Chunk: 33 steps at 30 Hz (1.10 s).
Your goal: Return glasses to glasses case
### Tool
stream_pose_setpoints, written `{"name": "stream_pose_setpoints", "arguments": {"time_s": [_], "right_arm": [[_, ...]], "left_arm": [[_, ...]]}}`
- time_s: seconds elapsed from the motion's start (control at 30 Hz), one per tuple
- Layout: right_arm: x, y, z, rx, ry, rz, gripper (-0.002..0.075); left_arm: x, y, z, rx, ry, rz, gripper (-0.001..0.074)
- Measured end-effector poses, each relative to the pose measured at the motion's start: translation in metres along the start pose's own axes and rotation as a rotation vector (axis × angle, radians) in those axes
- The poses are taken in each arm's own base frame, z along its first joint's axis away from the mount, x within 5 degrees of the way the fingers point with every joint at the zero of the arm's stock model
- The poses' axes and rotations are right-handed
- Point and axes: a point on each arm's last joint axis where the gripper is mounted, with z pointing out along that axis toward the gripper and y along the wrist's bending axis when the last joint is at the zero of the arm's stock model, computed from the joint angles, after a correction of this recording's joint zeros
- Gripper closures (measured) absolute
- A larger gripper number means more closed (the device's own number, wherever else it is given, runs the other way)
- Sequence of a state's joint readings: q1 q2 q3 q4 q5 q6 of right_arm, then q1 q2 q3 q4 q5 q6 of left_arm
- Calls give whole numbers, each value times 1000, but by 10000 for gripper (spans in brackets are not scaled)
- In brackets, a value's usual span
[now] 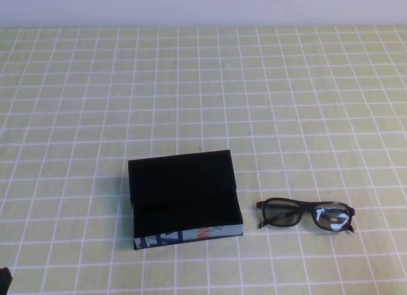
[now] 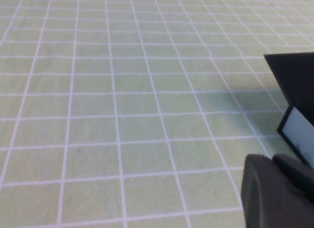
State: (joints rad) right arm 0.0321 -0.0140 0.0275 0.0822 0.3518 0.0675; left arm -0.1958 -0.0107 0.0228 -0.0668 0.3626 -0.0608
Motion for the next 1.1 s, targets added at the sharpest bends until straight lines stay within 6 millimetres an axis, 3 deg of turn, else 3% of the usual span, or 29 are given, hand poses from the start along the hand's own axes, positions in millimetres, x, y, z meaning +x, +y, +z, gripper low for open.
{"name": "stream_pose_setpoints", "arguments": {"time_s": [1.1], "right_arm": [[-3, 0, 0, -2, -28, 1, 743]], "left_arm": [[-3, 1, 0, -15, -38, 70, 738]]}}
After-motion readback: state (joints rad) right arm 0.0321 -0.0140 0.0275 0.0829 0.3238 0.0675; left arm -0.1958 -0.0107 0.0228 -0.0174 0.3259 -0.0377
